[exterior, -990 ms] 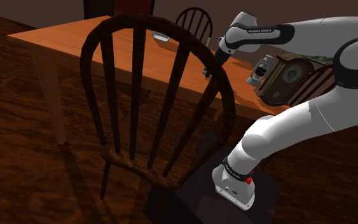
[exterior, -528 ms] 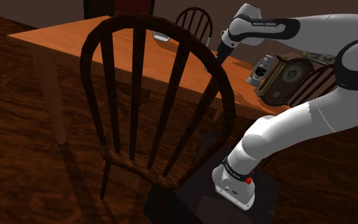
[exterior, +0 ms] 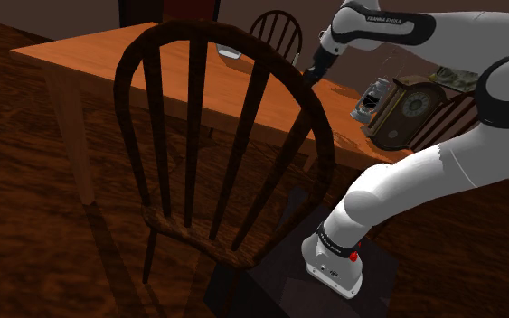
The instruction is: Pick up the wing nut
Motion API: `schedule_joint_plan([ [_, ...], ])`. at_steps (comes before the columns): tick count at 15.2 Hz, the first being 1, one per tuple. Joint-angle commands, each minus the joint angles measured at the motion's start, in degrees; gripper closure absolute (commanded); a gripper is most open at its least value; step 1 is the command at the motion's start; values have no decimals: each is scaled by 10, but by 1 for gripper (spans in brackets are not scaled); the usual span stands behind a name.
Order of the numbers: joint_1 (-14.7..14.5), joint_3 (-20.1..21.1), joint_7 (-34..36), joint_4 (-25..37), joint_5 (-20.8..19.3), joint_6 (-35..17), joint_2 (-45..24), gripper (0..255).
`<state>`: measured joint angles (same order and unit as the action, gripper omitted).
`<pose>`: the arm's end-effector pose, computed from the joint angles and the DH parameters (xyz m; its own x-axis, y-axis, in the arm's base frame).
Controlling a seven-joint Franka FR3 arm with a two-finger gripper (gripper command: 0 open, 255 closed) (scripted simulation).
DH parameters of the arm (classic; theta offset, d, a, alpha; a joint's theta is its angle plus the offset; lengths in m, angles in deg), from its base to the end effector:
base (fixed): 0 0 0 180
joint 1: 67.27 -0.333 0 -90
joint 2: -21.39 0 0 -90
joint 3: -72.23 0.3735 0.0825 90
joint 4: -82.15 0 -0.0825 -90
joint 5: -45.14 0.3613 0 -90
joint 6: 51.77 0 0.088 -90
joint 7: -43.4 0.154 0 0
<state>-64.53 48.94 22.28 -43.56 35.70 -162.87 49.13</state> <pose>0.3388 -0.2196 0.5838 0.9814 -0.0121 0.1916 -0.0220 -0.9985 0.0496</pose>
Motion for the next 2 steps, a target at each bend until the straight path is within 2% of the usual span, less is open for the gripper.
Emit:
schedule_joint_plan([
  [1, 0, 1, 0, 6, 0, 9, 3, 255],
  [2, 0, 1, 0, 6, 0, 9, 3, 255],
])
